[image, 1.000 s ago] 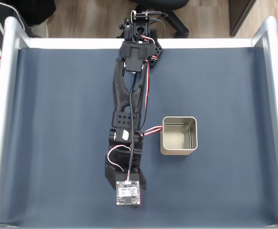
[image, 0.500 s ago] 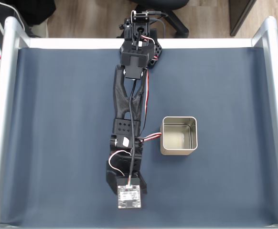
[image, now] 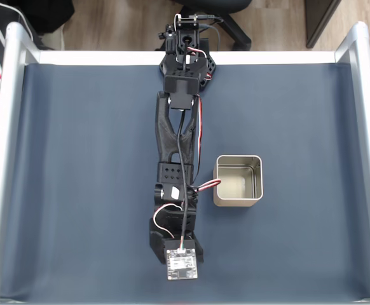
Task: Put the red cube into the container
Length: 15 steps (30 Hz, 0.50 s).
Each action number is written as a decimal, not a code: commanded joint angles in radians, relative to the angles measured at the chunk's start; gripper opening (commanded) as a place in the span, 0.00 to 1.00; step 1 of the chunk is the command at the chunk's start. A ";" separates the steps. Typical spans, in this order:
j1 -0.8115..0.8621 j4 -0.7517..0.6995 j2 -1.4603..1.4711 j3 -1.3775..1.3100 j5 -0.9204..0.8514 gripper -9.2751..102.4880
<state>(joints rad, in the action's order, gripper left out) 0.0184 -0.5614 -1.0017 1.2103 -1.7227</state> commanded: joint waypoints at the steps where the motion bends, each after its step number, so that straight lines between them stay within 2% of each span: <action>1: -0.006 0.020 -0.011 -0.052 0.012 0.37; 6: -0.006 0.020 -0.006 -0.052 0.002 0.35; 15: -0.008 0.018 -0.006 -0.044 -0.003 0.26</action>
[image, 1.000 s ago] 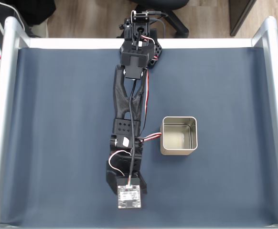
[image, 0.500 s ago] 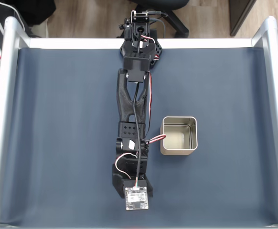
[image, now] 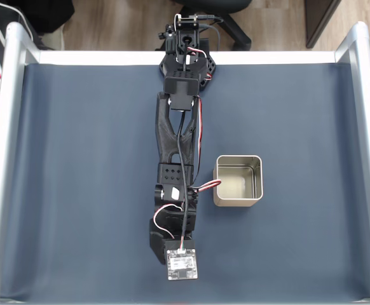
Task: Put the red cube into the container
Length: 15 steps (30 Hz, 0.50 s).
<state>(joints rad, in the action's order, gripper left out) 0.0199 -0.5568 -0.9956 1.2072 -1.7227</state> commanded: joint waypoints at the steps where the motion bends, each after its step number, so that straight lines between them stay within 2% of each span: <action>1: -0.009 0.011 -0.012 -0.041 -0.003 0.24; 8: -0.009 0.003 -0.020 -0.032 -0.006 0.13; 15: -0.005 -0.008 -0.041 -0.011 -0.012 0.08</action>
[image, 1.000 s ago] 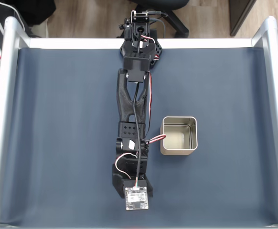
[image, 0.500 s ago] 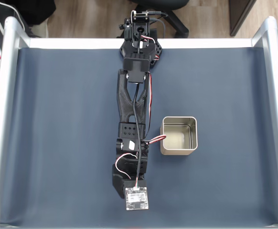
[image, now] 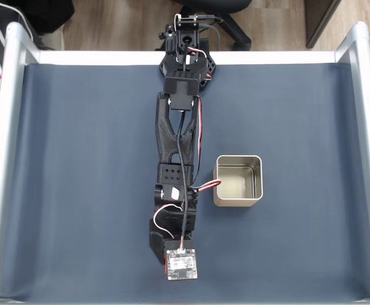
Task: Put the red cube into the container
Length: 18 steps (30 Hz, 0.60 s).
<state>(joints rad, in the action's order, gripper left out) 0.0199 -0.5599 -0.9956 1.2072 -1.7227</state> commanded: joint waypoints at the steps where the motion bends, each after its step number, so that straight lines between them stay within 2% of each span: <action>1: -0.005 -0.005 -0.048 -0.005 -0.011 0.08; 6: -0.006 -0.023 -0.123 0.043 -0.003 0.08; 18: -0.015 -0.230 -0.520 0.193 0.029 0.08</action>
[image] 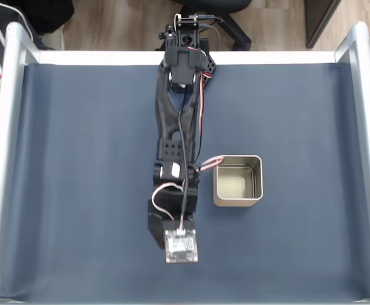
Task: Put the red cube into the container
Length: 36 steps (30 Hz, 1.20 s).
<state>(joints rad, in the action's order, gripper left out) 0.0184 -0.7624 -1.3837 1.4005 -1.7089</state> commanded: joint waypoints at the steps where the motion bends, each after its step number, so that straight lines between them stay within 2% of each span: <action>1: -0.018 -0.046 -0.173 0.018 0.015 0.08; 5: -0.041 -0.133 -0.336 0.103 0.014 0.08; 14: -0.164 -0.167 -0.726 0.457 0.012 0.08; 20: -0.298 -0.218 -0.902 0.581 0.069 0.08; 29: -0.430 -0.229 -0.980 0.680 0.118 0.08; 36: -0.446 -0.135 -0.979 0.761 0.135 0.08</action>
<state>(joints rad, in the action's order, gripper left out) -0.4203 -0.9419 -2.3286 2.1644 -1.5938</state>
